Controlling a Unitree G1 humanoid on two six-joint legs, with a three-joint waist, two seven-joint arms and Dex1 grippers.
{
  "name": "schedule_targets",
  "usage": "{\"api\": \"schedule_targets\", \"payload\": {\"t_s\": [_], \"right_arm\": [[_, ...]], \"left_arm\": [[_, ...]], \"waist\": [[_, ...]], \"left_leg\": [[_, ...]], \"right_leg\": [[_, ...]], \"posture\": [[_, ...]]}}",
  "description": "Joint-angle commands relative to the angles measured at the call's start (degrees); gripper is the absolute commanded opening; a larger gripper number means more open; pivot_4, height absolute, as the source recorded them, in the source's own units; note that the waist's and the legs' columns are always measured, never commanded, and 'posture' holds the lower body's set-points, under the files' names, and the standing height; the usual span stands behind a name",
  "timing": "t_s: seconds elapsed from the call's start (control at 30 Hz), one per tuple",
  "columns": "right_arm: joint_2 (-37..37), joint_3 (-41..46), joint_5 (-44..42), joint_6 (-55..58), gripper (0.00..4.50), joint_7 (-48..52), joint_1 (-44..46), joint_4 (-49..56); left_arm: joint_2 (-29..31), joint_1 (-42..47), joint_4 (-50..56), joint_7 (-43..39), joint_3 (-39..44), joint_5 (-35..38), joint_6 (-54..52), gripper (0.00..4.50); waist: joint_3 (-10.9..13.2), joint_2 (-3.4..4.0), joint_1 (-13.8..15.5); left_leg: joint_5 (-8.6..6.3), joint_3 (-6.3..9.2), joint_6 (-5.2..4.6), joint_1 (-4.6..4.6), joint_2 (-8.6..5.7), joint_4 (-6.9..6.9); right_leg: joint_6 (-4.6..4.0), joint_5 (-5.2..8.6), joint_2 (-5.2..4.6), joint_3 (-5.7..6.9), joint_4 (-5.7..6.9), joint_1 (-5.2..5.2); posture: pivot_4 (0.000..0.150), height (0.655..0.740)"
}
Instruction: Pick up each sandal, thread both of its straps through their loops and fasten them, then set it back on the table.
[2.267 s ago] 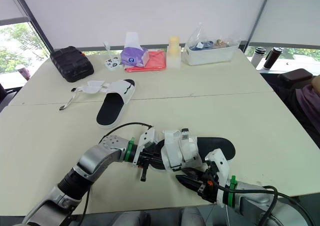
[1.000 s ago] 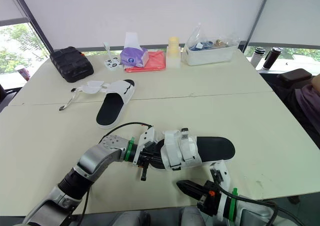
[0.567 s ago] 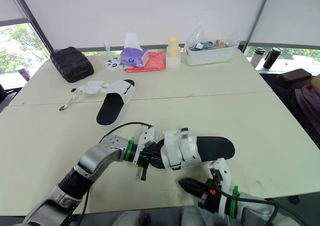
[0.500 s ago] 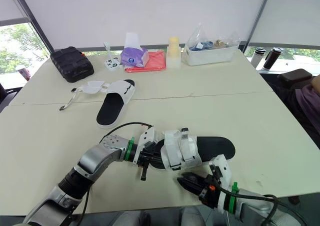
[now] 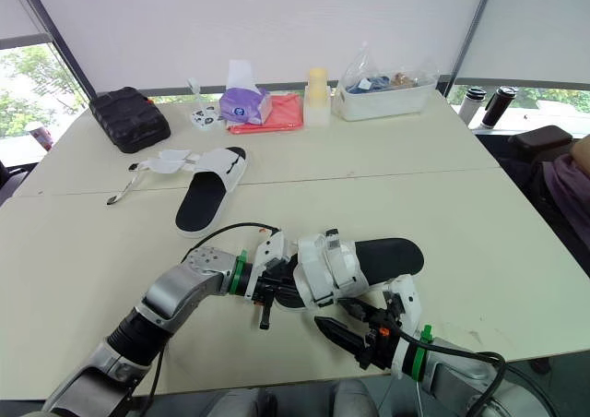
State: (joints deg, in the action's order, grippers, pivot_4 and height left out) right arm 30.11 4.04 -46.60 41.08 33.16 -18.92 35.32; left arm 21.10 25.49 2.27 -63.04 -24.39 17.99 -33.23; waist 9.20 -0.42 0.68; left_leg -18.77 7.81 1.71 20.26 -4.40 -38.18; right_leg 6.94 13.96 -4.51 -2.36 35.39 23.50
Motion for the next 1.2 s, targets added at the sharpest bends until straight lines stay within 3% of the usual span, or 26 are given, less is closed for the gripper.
{"api": "schedule_targets", "payload": {"t_s": [0.03, 0.2, 0.27, 0.57, 0.9, 1.2], "right_arm": [[-1.5, 2.3, -4.6, -0.2, 2.96, -0.7, 1.6, 2.4], [-2.5, 1.7, -7.6, 1.1, 0.6, -1.5, 1.5, 3.1], [-1.9, 0.7, -6.4, 1.1, 0.08, -0.8, 0.9, 3.2], [0.8, -1.9, -2.3, -0.1, 0.08, 2.2, -1.0, 1.3], [1.6, -2.3, -4.1, 3.0, 0.08, 2.6, -0.7, 1.3], [3.6, -4.4, 1.0, -0.2, 0.08, 5.7, -3.1, -0.6]], "left_arm": [[-0.1, -0.4, -0.2, -0.2, -1.1, -0.4, -0.4, 0.0], [-0.2, -0.5, -0.2, -0.2, -1.1, -0.3, -0.5, 0.0], [-0.2, -0.5, -0.2, -0.1, -1.1, -0.3, -0.5, 0.0], [-0.3, -0.6, -0.2, 0.1, -0.9, -0.4, -0.7, 0.0], [-0.2, -0.8, -0.1, 0.4, -0.8, -0.5, -0.7, 0.0], [-0.3, -0.8, -0.4, 0.2, -0.9, -0.6, -0.4, 0.0]], "waist": [[0.0, 0.0, 0.0], [0.0, 0.01, 0.0], [0.0, 0.01, 0.0], [0.0, 0.02, 0.0], [0.0, 0.02, -0.1], [0.0, 0.01, 0.0]], "left_leg": [[0.0, 0.0, 0.0, 0.0, 0.0, 0.0], [0.0, 0.0, 0.0, 0.0, 0.0, 0.01], [0.0, 0.0, 0.0, 0.04, 0.0, 0.01], [-0.01, 0.0, 0.0, 0.01, 0.0, 0.03], [-0.01, 0.0, 0.0, 0.01, 0.01, 0.03], [-0.01, -0.01, -0.01, 0.0, 0.0, 0.02]], "right_leg": [[0.0, 0.0, 0.0, 0.0, 0.0, 0.0], [0.0, 0.0, 0.0, 0.0, 0.01, 0.01], [0.0, 0.0, 0.0, 0.0, 0.02, 0.05], [0.0, 0.0, 0.01, 0.0, 0.02, 0.04], [0.0, 0.0, 0.02, 0.0, 0.02, 0.04], [0.0, 0.0, 0.0, 0.0, 0.01, 0.0]], "posture": [[0.15, 0.74], [0.15, 0.74], [0.15, 0.74], [0.15, 0.74], [0.15, 0.74], [0.15, 0.74]]}}
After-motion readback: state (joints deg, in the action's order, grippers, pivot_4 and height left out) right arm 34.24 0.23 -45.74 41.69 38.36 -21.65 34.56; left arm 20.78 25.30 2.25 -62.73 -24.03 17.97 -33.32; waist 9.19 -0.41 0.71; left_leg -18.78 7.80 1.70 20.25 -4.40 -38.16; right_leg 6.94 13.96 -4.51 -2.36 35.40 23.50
